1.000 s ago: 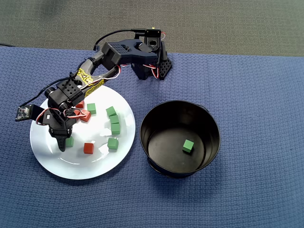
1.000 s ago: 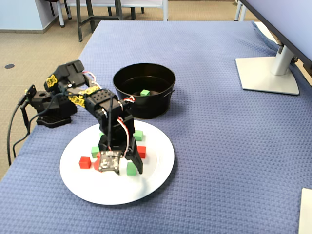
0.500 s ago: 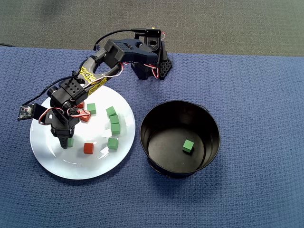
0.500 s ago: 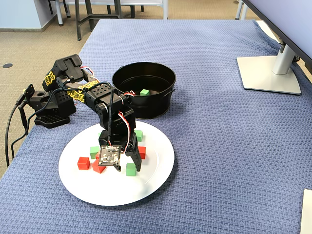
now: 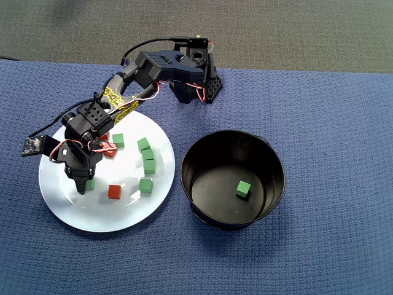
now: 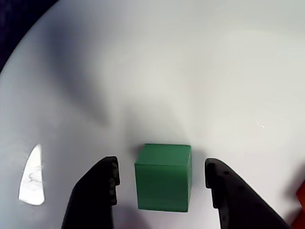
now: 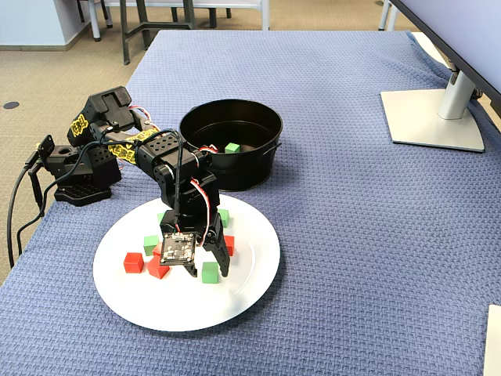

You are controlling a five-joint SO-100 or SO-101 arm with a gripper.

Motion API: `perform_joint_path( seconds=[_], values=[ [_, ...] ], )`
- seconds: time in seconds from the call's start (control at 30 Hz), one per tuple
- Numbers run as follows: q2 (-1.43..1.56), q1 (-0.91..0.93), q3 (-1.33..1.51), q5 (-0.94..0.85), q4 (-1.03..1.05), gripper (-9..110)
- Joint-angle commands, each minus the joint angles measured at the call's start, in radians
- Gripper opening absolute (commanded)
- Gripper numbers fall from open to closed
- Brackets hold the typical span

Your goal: Pick up the green cubes from the white plate and place them in the black recipient

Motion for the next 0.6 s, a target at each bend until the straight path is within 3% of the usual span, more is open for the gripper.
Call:
perform_joint_path(
  seconds=[0.0,0.13,0.57],
  values=[
    [0.061,-0.025,-0.012,0.02,-0.023,11],
    [0.06,-0.025,-0.012,0.023,-0.023,1],
    [0.149,-0.008,-0.038,0.051,0.038,0]
  ],
)
